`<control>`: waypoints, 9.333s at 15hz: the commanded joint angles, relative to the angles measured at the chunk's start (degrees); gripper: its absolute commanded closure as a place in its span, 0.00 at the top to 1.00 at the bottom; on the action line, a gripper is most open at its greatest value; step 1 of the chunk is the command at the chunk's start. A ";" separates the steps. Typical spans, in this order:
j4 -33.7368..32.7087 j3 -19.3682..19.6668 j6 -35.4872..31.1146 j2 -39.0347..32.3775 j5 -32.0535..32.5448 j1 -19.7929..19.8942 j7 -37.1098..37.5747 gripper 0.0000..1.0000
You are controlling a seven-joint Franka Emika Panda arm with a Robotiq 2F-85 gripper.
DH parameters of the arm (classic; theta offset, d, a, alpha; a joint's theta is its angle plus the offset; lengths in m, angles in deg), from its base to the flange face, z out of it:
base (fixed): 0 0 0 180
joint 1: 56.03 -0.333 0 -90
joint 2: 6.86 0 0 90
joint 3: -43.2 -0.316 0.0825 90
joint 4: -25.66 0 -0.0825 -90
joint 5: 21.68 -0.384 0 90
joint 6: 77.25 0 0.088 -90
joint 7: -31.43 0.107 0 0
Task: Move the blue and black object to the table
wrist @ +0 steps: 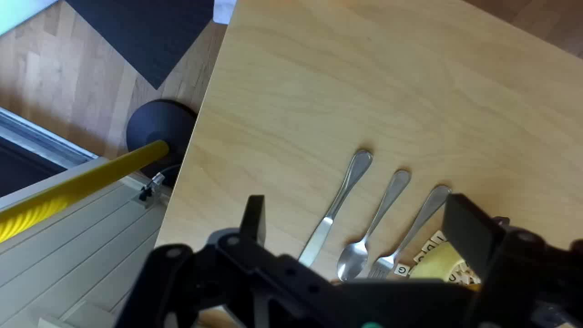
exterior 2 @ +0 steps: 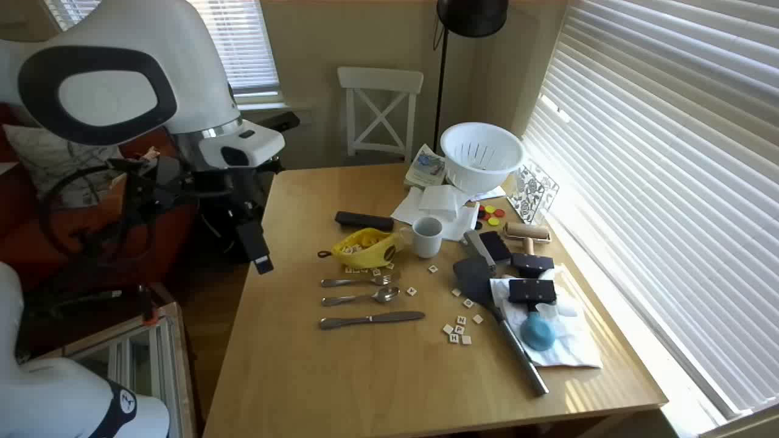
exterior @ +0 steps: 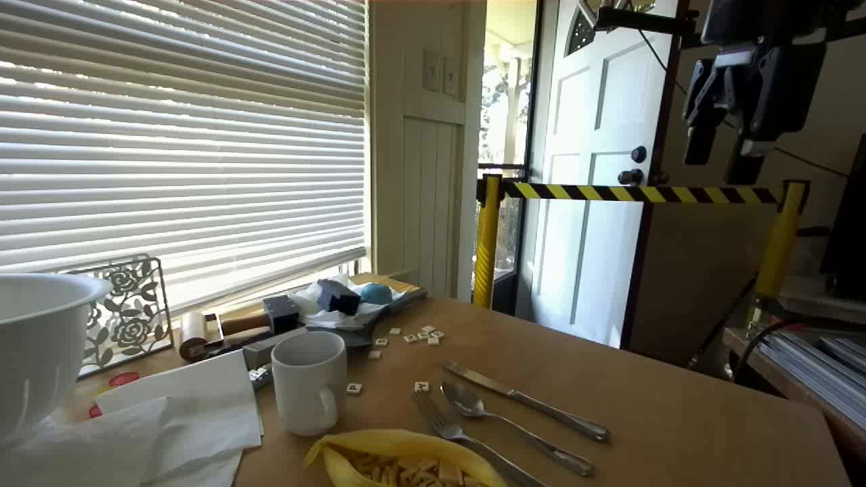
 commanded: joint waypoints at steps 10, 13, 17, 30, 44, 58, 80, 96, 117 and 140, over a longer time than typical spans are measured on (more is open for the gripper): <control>-6.29 1.64 -5.37 -7.17 -0.56 1.23 3.33 1.00; -14.56 0.38 -7.99 -14.80 1.09 2.75 6.48 1.00; -28.03 -0.73 -7.61 -24.80 5.24 5.08 12.49 1.00; -69.61 8.78 10.00 -53.50 21.52 0.84 23.92 1.00; -76.91 13.73 20.96 -59.96 19.86 -2.19 17.71 1.00; -109.00 16.61 15.66 -88.83 12.30 0.81 24.08 1.00; -116.65 15.34 24.16 -102.57 12.44 4.95 9.16 1.00; -124.50 20.41 17.98 -114.55 17.96 -1.27 11.00 1.00; -127.32 23.21 18.10 -118.19 17.75 -2.88 9.20 0.86; -128.82 32.95 7.46 -122.76 21.94 -5.50 10.84 0.05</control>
